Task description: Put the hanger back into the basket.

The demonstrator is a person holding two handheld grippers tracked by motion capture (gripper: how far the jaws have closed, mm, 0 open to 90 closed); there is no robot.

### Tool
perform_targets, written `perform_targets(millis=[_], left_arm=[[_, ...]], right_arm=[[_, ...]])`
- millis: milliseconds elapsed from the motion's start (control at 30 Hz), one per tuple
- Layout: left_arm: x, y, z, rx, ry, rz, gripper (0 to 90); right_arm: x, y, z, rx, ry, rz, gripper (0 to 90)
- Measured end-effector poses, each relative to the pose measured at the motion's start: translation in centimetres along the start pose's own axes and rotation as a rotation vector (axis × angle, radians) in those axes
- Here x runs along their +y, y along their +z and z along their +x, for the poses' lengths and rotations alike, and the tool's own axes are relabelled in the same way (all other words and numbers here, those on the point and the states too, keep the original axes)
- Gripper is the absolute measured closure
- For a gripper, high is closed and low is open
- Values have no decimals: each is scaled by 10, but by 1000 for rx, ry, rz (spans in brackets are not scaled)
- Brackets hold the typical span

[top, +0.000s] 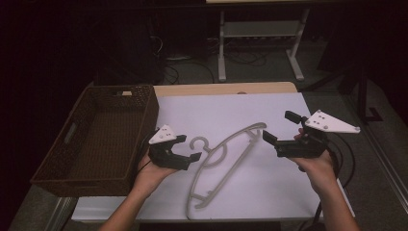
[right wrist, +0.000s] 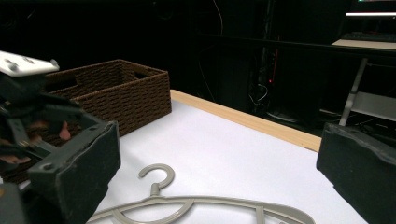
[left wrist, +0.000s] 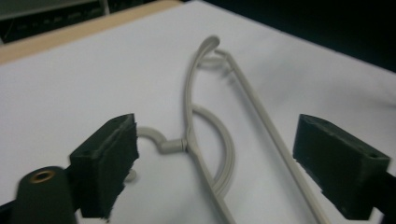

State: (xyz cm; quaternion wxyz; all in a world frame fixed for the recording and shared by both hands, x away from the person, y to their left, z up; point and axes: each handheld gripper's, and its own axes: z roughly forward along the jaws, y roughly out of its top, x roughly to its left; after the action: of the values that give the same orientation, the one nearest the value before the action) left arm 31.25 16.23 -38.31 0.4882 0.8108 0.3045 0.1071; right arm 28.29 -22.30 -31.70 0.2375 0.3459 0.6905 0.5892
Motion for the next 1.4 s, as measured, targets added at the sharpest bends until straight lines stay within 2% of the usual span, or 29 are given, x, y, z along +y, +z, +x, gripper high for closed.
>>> perform_targets(millis=[167, 300, 433, 467, 533, 600, 633, 767, 800, 933, 967, 1033, 1233, 1333, 1400], left_arm=[[-15, 18, -2, 6, -15, 89, 209], [-21, 26, -3, 0, 9, 155, 309], [-25, 33, -7, -9, -25, 190, 407], [-26, 34, -7, -10, -11, 214, 423], [-29, 38, -8, -13, -19, 235, 455], [-30, 40, -8, -8, 4, 264, 484], [-31, 42, -9, -8, -8, 266, 499], [-33, 46, -9, 5, 19, 293, 542], [-34, 47, -10, 7, 10, 299, 549], [-35, 50, -12, 15, 28, 313, 593], [-36, 51, -13, 19, 20, 307, 603], [-37, 53, -12, 26, 37, 328, 623], [-37, 54, -14, 51, 72, 338, 709], [-37, 54, -12, 41, 61, 337, 714], [-37, 55, -11, 33, 39, 329, 720]], right_arm=[[0, 0, 0, -1, -14, 0, 0], [-1, 0, 1, -2, -7, 7, 0], [-1, 1, 1, -1, -6, 12, 0], [-1, 1, 2, 0, -3, 15, 0], [-1, 2, 2, -1, -8, 14, 0], [-1, 2, 2, -2, -7, 15, 0], [-1, 2, 2, -2, -7, 14, 0], [-1, 2, 2, -1, -7, 16, 0], [-1, 2, 1, -1, -10, 15, 0], [-1, 2, 1, -1, -11, 15, 0], [-1, 2, 1, -1, -11, 15, 0], [-1, 2, 1, -1, -9, 16, 0], [-1, 1, 1, 0, -8, 14, 0], [-1, 2, 1, 1, -10, 13, 0], [-1, 2, 1, 1, -11, 13, 0]])
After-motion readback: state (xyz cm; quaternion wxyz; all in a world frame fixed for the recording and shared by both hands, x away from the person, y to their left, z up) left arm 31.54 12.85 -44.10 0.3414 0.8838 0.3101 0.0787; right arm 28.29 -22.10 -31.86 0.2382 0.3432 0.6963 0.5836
